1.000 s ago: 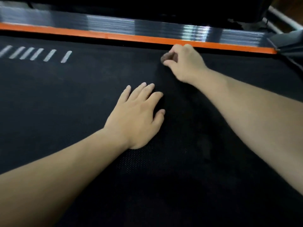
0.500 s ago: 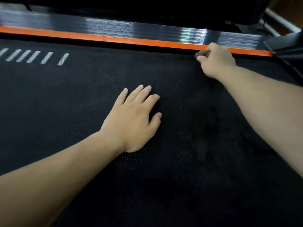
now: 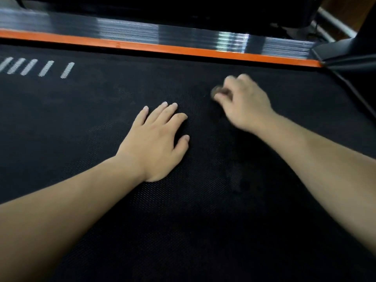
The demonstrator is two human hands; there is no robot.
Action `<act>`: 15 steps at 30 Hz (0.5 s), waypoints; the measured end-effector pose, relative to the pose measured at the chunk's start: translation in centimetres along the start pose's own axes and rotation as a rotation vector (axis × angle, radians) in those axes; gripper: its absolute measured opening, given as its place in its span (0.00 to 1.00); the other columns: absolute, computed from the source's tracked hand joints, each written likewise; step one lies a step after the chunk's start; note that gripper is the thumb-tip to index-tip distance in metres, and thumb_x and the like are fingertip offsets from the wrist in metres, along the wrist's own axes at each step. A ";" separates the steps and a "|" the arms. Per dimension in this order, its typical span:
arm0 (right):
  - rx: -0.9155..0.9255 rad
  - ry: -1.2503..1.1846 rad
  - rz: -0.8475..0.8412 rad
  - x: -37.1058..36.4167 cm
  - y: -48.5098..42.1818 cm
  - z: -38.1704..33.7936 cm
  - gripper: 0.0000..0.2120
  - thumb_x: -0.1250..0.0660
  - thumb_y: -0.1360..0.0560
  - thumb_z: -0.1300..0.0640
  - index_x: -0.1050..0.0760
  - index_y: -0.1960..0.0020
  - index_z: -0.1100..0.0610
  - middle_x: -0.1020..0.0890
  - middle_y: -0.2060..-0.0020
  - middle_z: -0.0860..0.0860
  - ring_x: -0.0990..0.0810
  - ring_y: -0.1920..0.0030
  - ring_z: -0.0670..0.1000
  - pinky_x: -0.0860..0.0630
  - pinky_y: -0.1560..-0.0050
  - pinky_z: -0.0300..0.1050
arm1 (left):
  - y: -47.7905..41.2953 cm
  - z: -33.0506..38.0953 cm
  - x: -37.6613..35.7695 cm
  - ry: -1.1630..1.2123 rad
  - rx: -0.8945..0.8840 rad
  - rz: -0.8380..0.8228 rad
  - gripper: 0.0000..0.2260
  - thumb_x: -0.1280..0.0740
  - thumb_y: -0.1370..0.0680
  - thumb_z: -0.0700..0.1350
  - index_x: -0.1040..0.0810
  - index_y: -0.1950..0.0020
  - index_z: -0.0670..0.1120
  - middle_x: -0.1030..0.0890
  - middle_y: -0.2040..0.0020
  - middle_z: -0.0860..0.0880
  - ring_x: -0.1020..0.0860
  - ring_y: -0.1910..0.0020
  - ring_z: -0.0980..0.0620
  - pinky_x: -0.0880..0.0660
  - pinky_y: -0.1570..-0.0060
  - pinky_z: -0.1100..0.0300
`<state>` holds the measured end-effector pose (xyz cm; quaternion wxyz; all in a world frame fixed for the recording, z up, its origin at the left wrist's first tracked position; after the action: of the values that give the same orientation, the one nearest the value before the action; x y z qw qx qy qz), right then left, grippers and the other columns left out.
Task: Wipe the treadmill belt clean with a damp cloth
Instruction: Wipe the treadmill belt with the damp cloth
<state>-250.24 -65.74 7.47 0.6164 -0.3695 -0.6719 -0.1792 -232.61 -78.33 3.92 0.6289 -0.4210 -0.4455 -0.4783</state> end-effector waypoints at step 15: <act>0.160 0.023 -0.046 1.6 6.8 -0.6 0.12 0.37 0.21 0.44 0.29 0.50 0.53 0.29 0.57 0.52 0.25 0.55 0.59 0.29 0.55 0.53 | 0.0 0.0 -0.1 0.009 0.005 0.001 0.30 0.54 0.22 0.63 0.36 0.23 0.53 0.42 0.18 0.50 0.50 0.18 0.52 0.55 0.20 0.46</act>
<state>-244.87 -61.19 7.65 0.6471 -0.3015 -0.6854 -0.1432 -232.58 -78.33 3.82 0.6322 -0.4175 -0.4435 -0.4789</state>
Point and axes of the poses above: each hand's wrist, its own y-axis away from the middle knuckle, its own x-axis out of the back of the hand, z = x × y, the point moved 6 cm from there along -y, towards the middle knuckle
